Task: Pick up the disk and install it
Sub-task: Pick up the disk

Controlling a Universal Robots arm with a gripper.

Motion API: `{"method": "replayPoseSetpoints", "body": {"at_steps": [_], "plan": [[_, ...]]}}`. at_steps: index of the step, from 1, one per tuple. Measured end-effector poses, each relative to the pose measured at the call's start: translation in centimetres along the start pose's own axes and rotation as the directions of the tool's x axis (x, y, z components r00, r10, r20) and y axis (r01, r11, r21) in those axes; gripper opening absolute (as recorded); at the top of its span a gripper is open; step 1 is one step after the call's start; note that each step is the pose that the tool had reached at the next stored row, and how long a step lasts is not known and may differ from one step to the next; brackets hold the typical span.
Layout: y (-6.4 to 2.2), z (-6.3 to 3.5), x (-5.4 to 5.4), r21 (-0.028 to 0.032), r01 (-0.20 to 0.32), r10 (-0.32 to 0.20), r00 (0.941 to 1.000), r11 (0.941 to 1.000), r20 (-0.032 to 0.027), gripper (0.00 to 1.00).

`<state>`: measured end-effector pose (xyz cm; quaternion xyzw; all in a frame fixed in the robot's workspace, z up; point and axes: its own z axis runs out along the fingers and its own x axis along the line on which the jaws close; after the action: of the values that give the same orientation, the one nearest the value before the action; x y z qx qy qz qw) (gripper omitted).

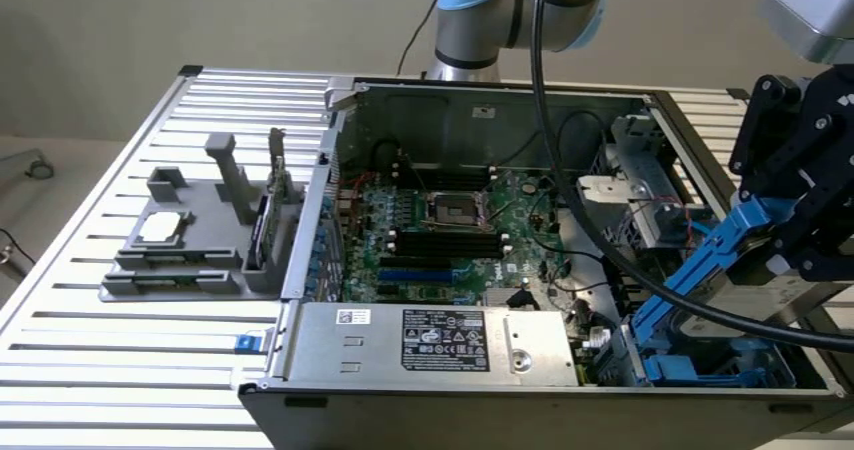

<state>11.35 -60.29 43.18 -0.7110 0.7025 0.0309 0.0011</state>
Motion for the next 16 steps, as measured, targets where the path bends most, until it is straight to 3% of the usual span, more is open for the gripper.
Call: {"method": "replayPoseSetpoints", "body": {"at_steps": [6,16], "plan": [[-0.17,0.43,0.02,0.0026,0.001,-0.001,1.0,1.0,0.0054,0.33],[-0.2,0.84,0.1,0.0062,0.008,-0.008,0.9999,1.0,0.0072,0.33]]}}
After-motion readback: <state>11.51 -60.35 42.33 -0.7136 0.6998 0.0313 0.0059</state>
